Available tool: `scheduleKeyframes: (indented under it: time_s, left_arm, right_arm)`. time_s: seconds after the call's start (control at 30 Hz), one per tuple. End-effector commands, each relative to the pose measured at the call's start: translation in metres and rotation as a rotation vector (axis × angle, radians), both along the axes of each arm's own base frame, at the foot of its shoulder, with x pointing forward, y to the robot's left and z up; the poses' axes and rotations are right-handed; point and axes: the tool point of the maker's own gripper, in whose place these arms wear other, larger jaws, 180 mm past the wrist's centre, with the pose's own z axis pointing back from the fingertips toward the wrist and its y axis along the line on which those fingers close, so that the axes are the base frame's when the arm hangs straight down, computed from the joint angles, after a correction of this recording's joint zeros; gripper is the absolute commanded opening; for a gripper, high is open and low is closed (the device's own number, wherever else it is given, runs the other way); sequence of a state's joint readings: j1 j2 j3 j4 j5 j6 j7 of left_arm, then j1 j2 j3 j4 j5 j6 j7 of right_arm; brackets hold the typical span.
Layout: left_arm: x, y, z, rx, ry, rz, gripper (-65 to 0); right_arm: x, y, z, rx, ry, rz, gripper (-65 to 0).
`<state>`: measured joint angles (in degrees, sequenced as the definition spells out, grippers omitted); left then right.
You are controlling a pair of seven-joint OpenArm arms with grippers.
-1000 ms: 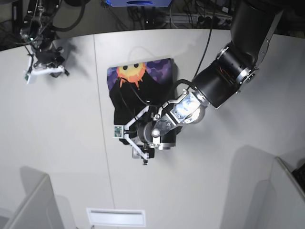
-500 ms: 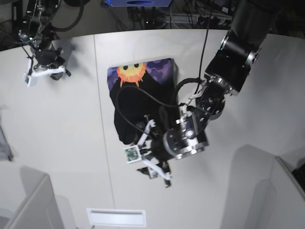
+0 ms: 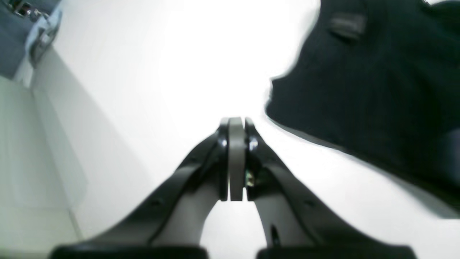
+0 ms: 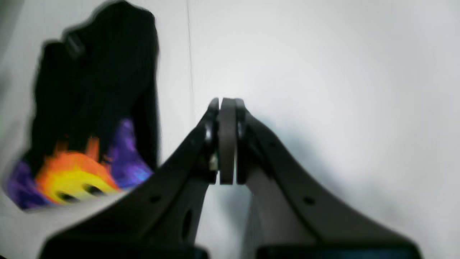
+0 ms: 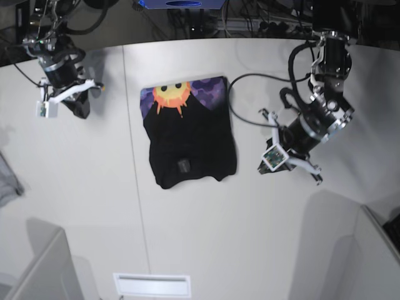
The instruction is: Fold the T-shirt properly
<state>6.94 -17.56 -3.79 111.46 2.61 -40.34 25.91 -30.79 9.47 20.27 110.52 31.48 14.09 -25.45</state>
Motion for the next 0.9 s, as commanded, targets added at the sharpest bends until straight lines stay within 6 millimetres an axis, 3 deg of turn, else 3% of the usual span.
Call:
scheduleKeyframes:
  time_s: [0.0, 0.2, 0.37, 0.57, 0.87]
  left_arm:
    - [-0.007, 0.003, 0.008, -0.039, -0.033, -0.005, -65.0]
    - [-0.072, 0.031, -0.022, -0.118, 0.051, 0.047, -65.0]
    - [-0.119, 0.049, -0.027, -0.295, 0.135, 0.134, -65.0]
    - [-0.169, 0.073, -0.042, -0.319, 0.26, 0.235, -65.0]
    - [-0.274, 0.069, -0.087, -0.325, 0.577, 0.316, -65.0]
  right_arm:
    - [0.001, 0.003, 0.013, -0.029, -0.057, 0.041, -65.0]
    - [-0.024, 0.013, 0.016, -0.055, -0.088, 0.13, -65.0]
    - [-0.05, 0.014, 0.002, -0.046, -0.021, 0.133, -65.0]
    - [-0.105, 0.015, -0.018, -0.039, 0.128, 0.146, -65.0]
    - [-0.194, 0.017, -0.042, -0.02, 0.398, 0.153, -65.0]
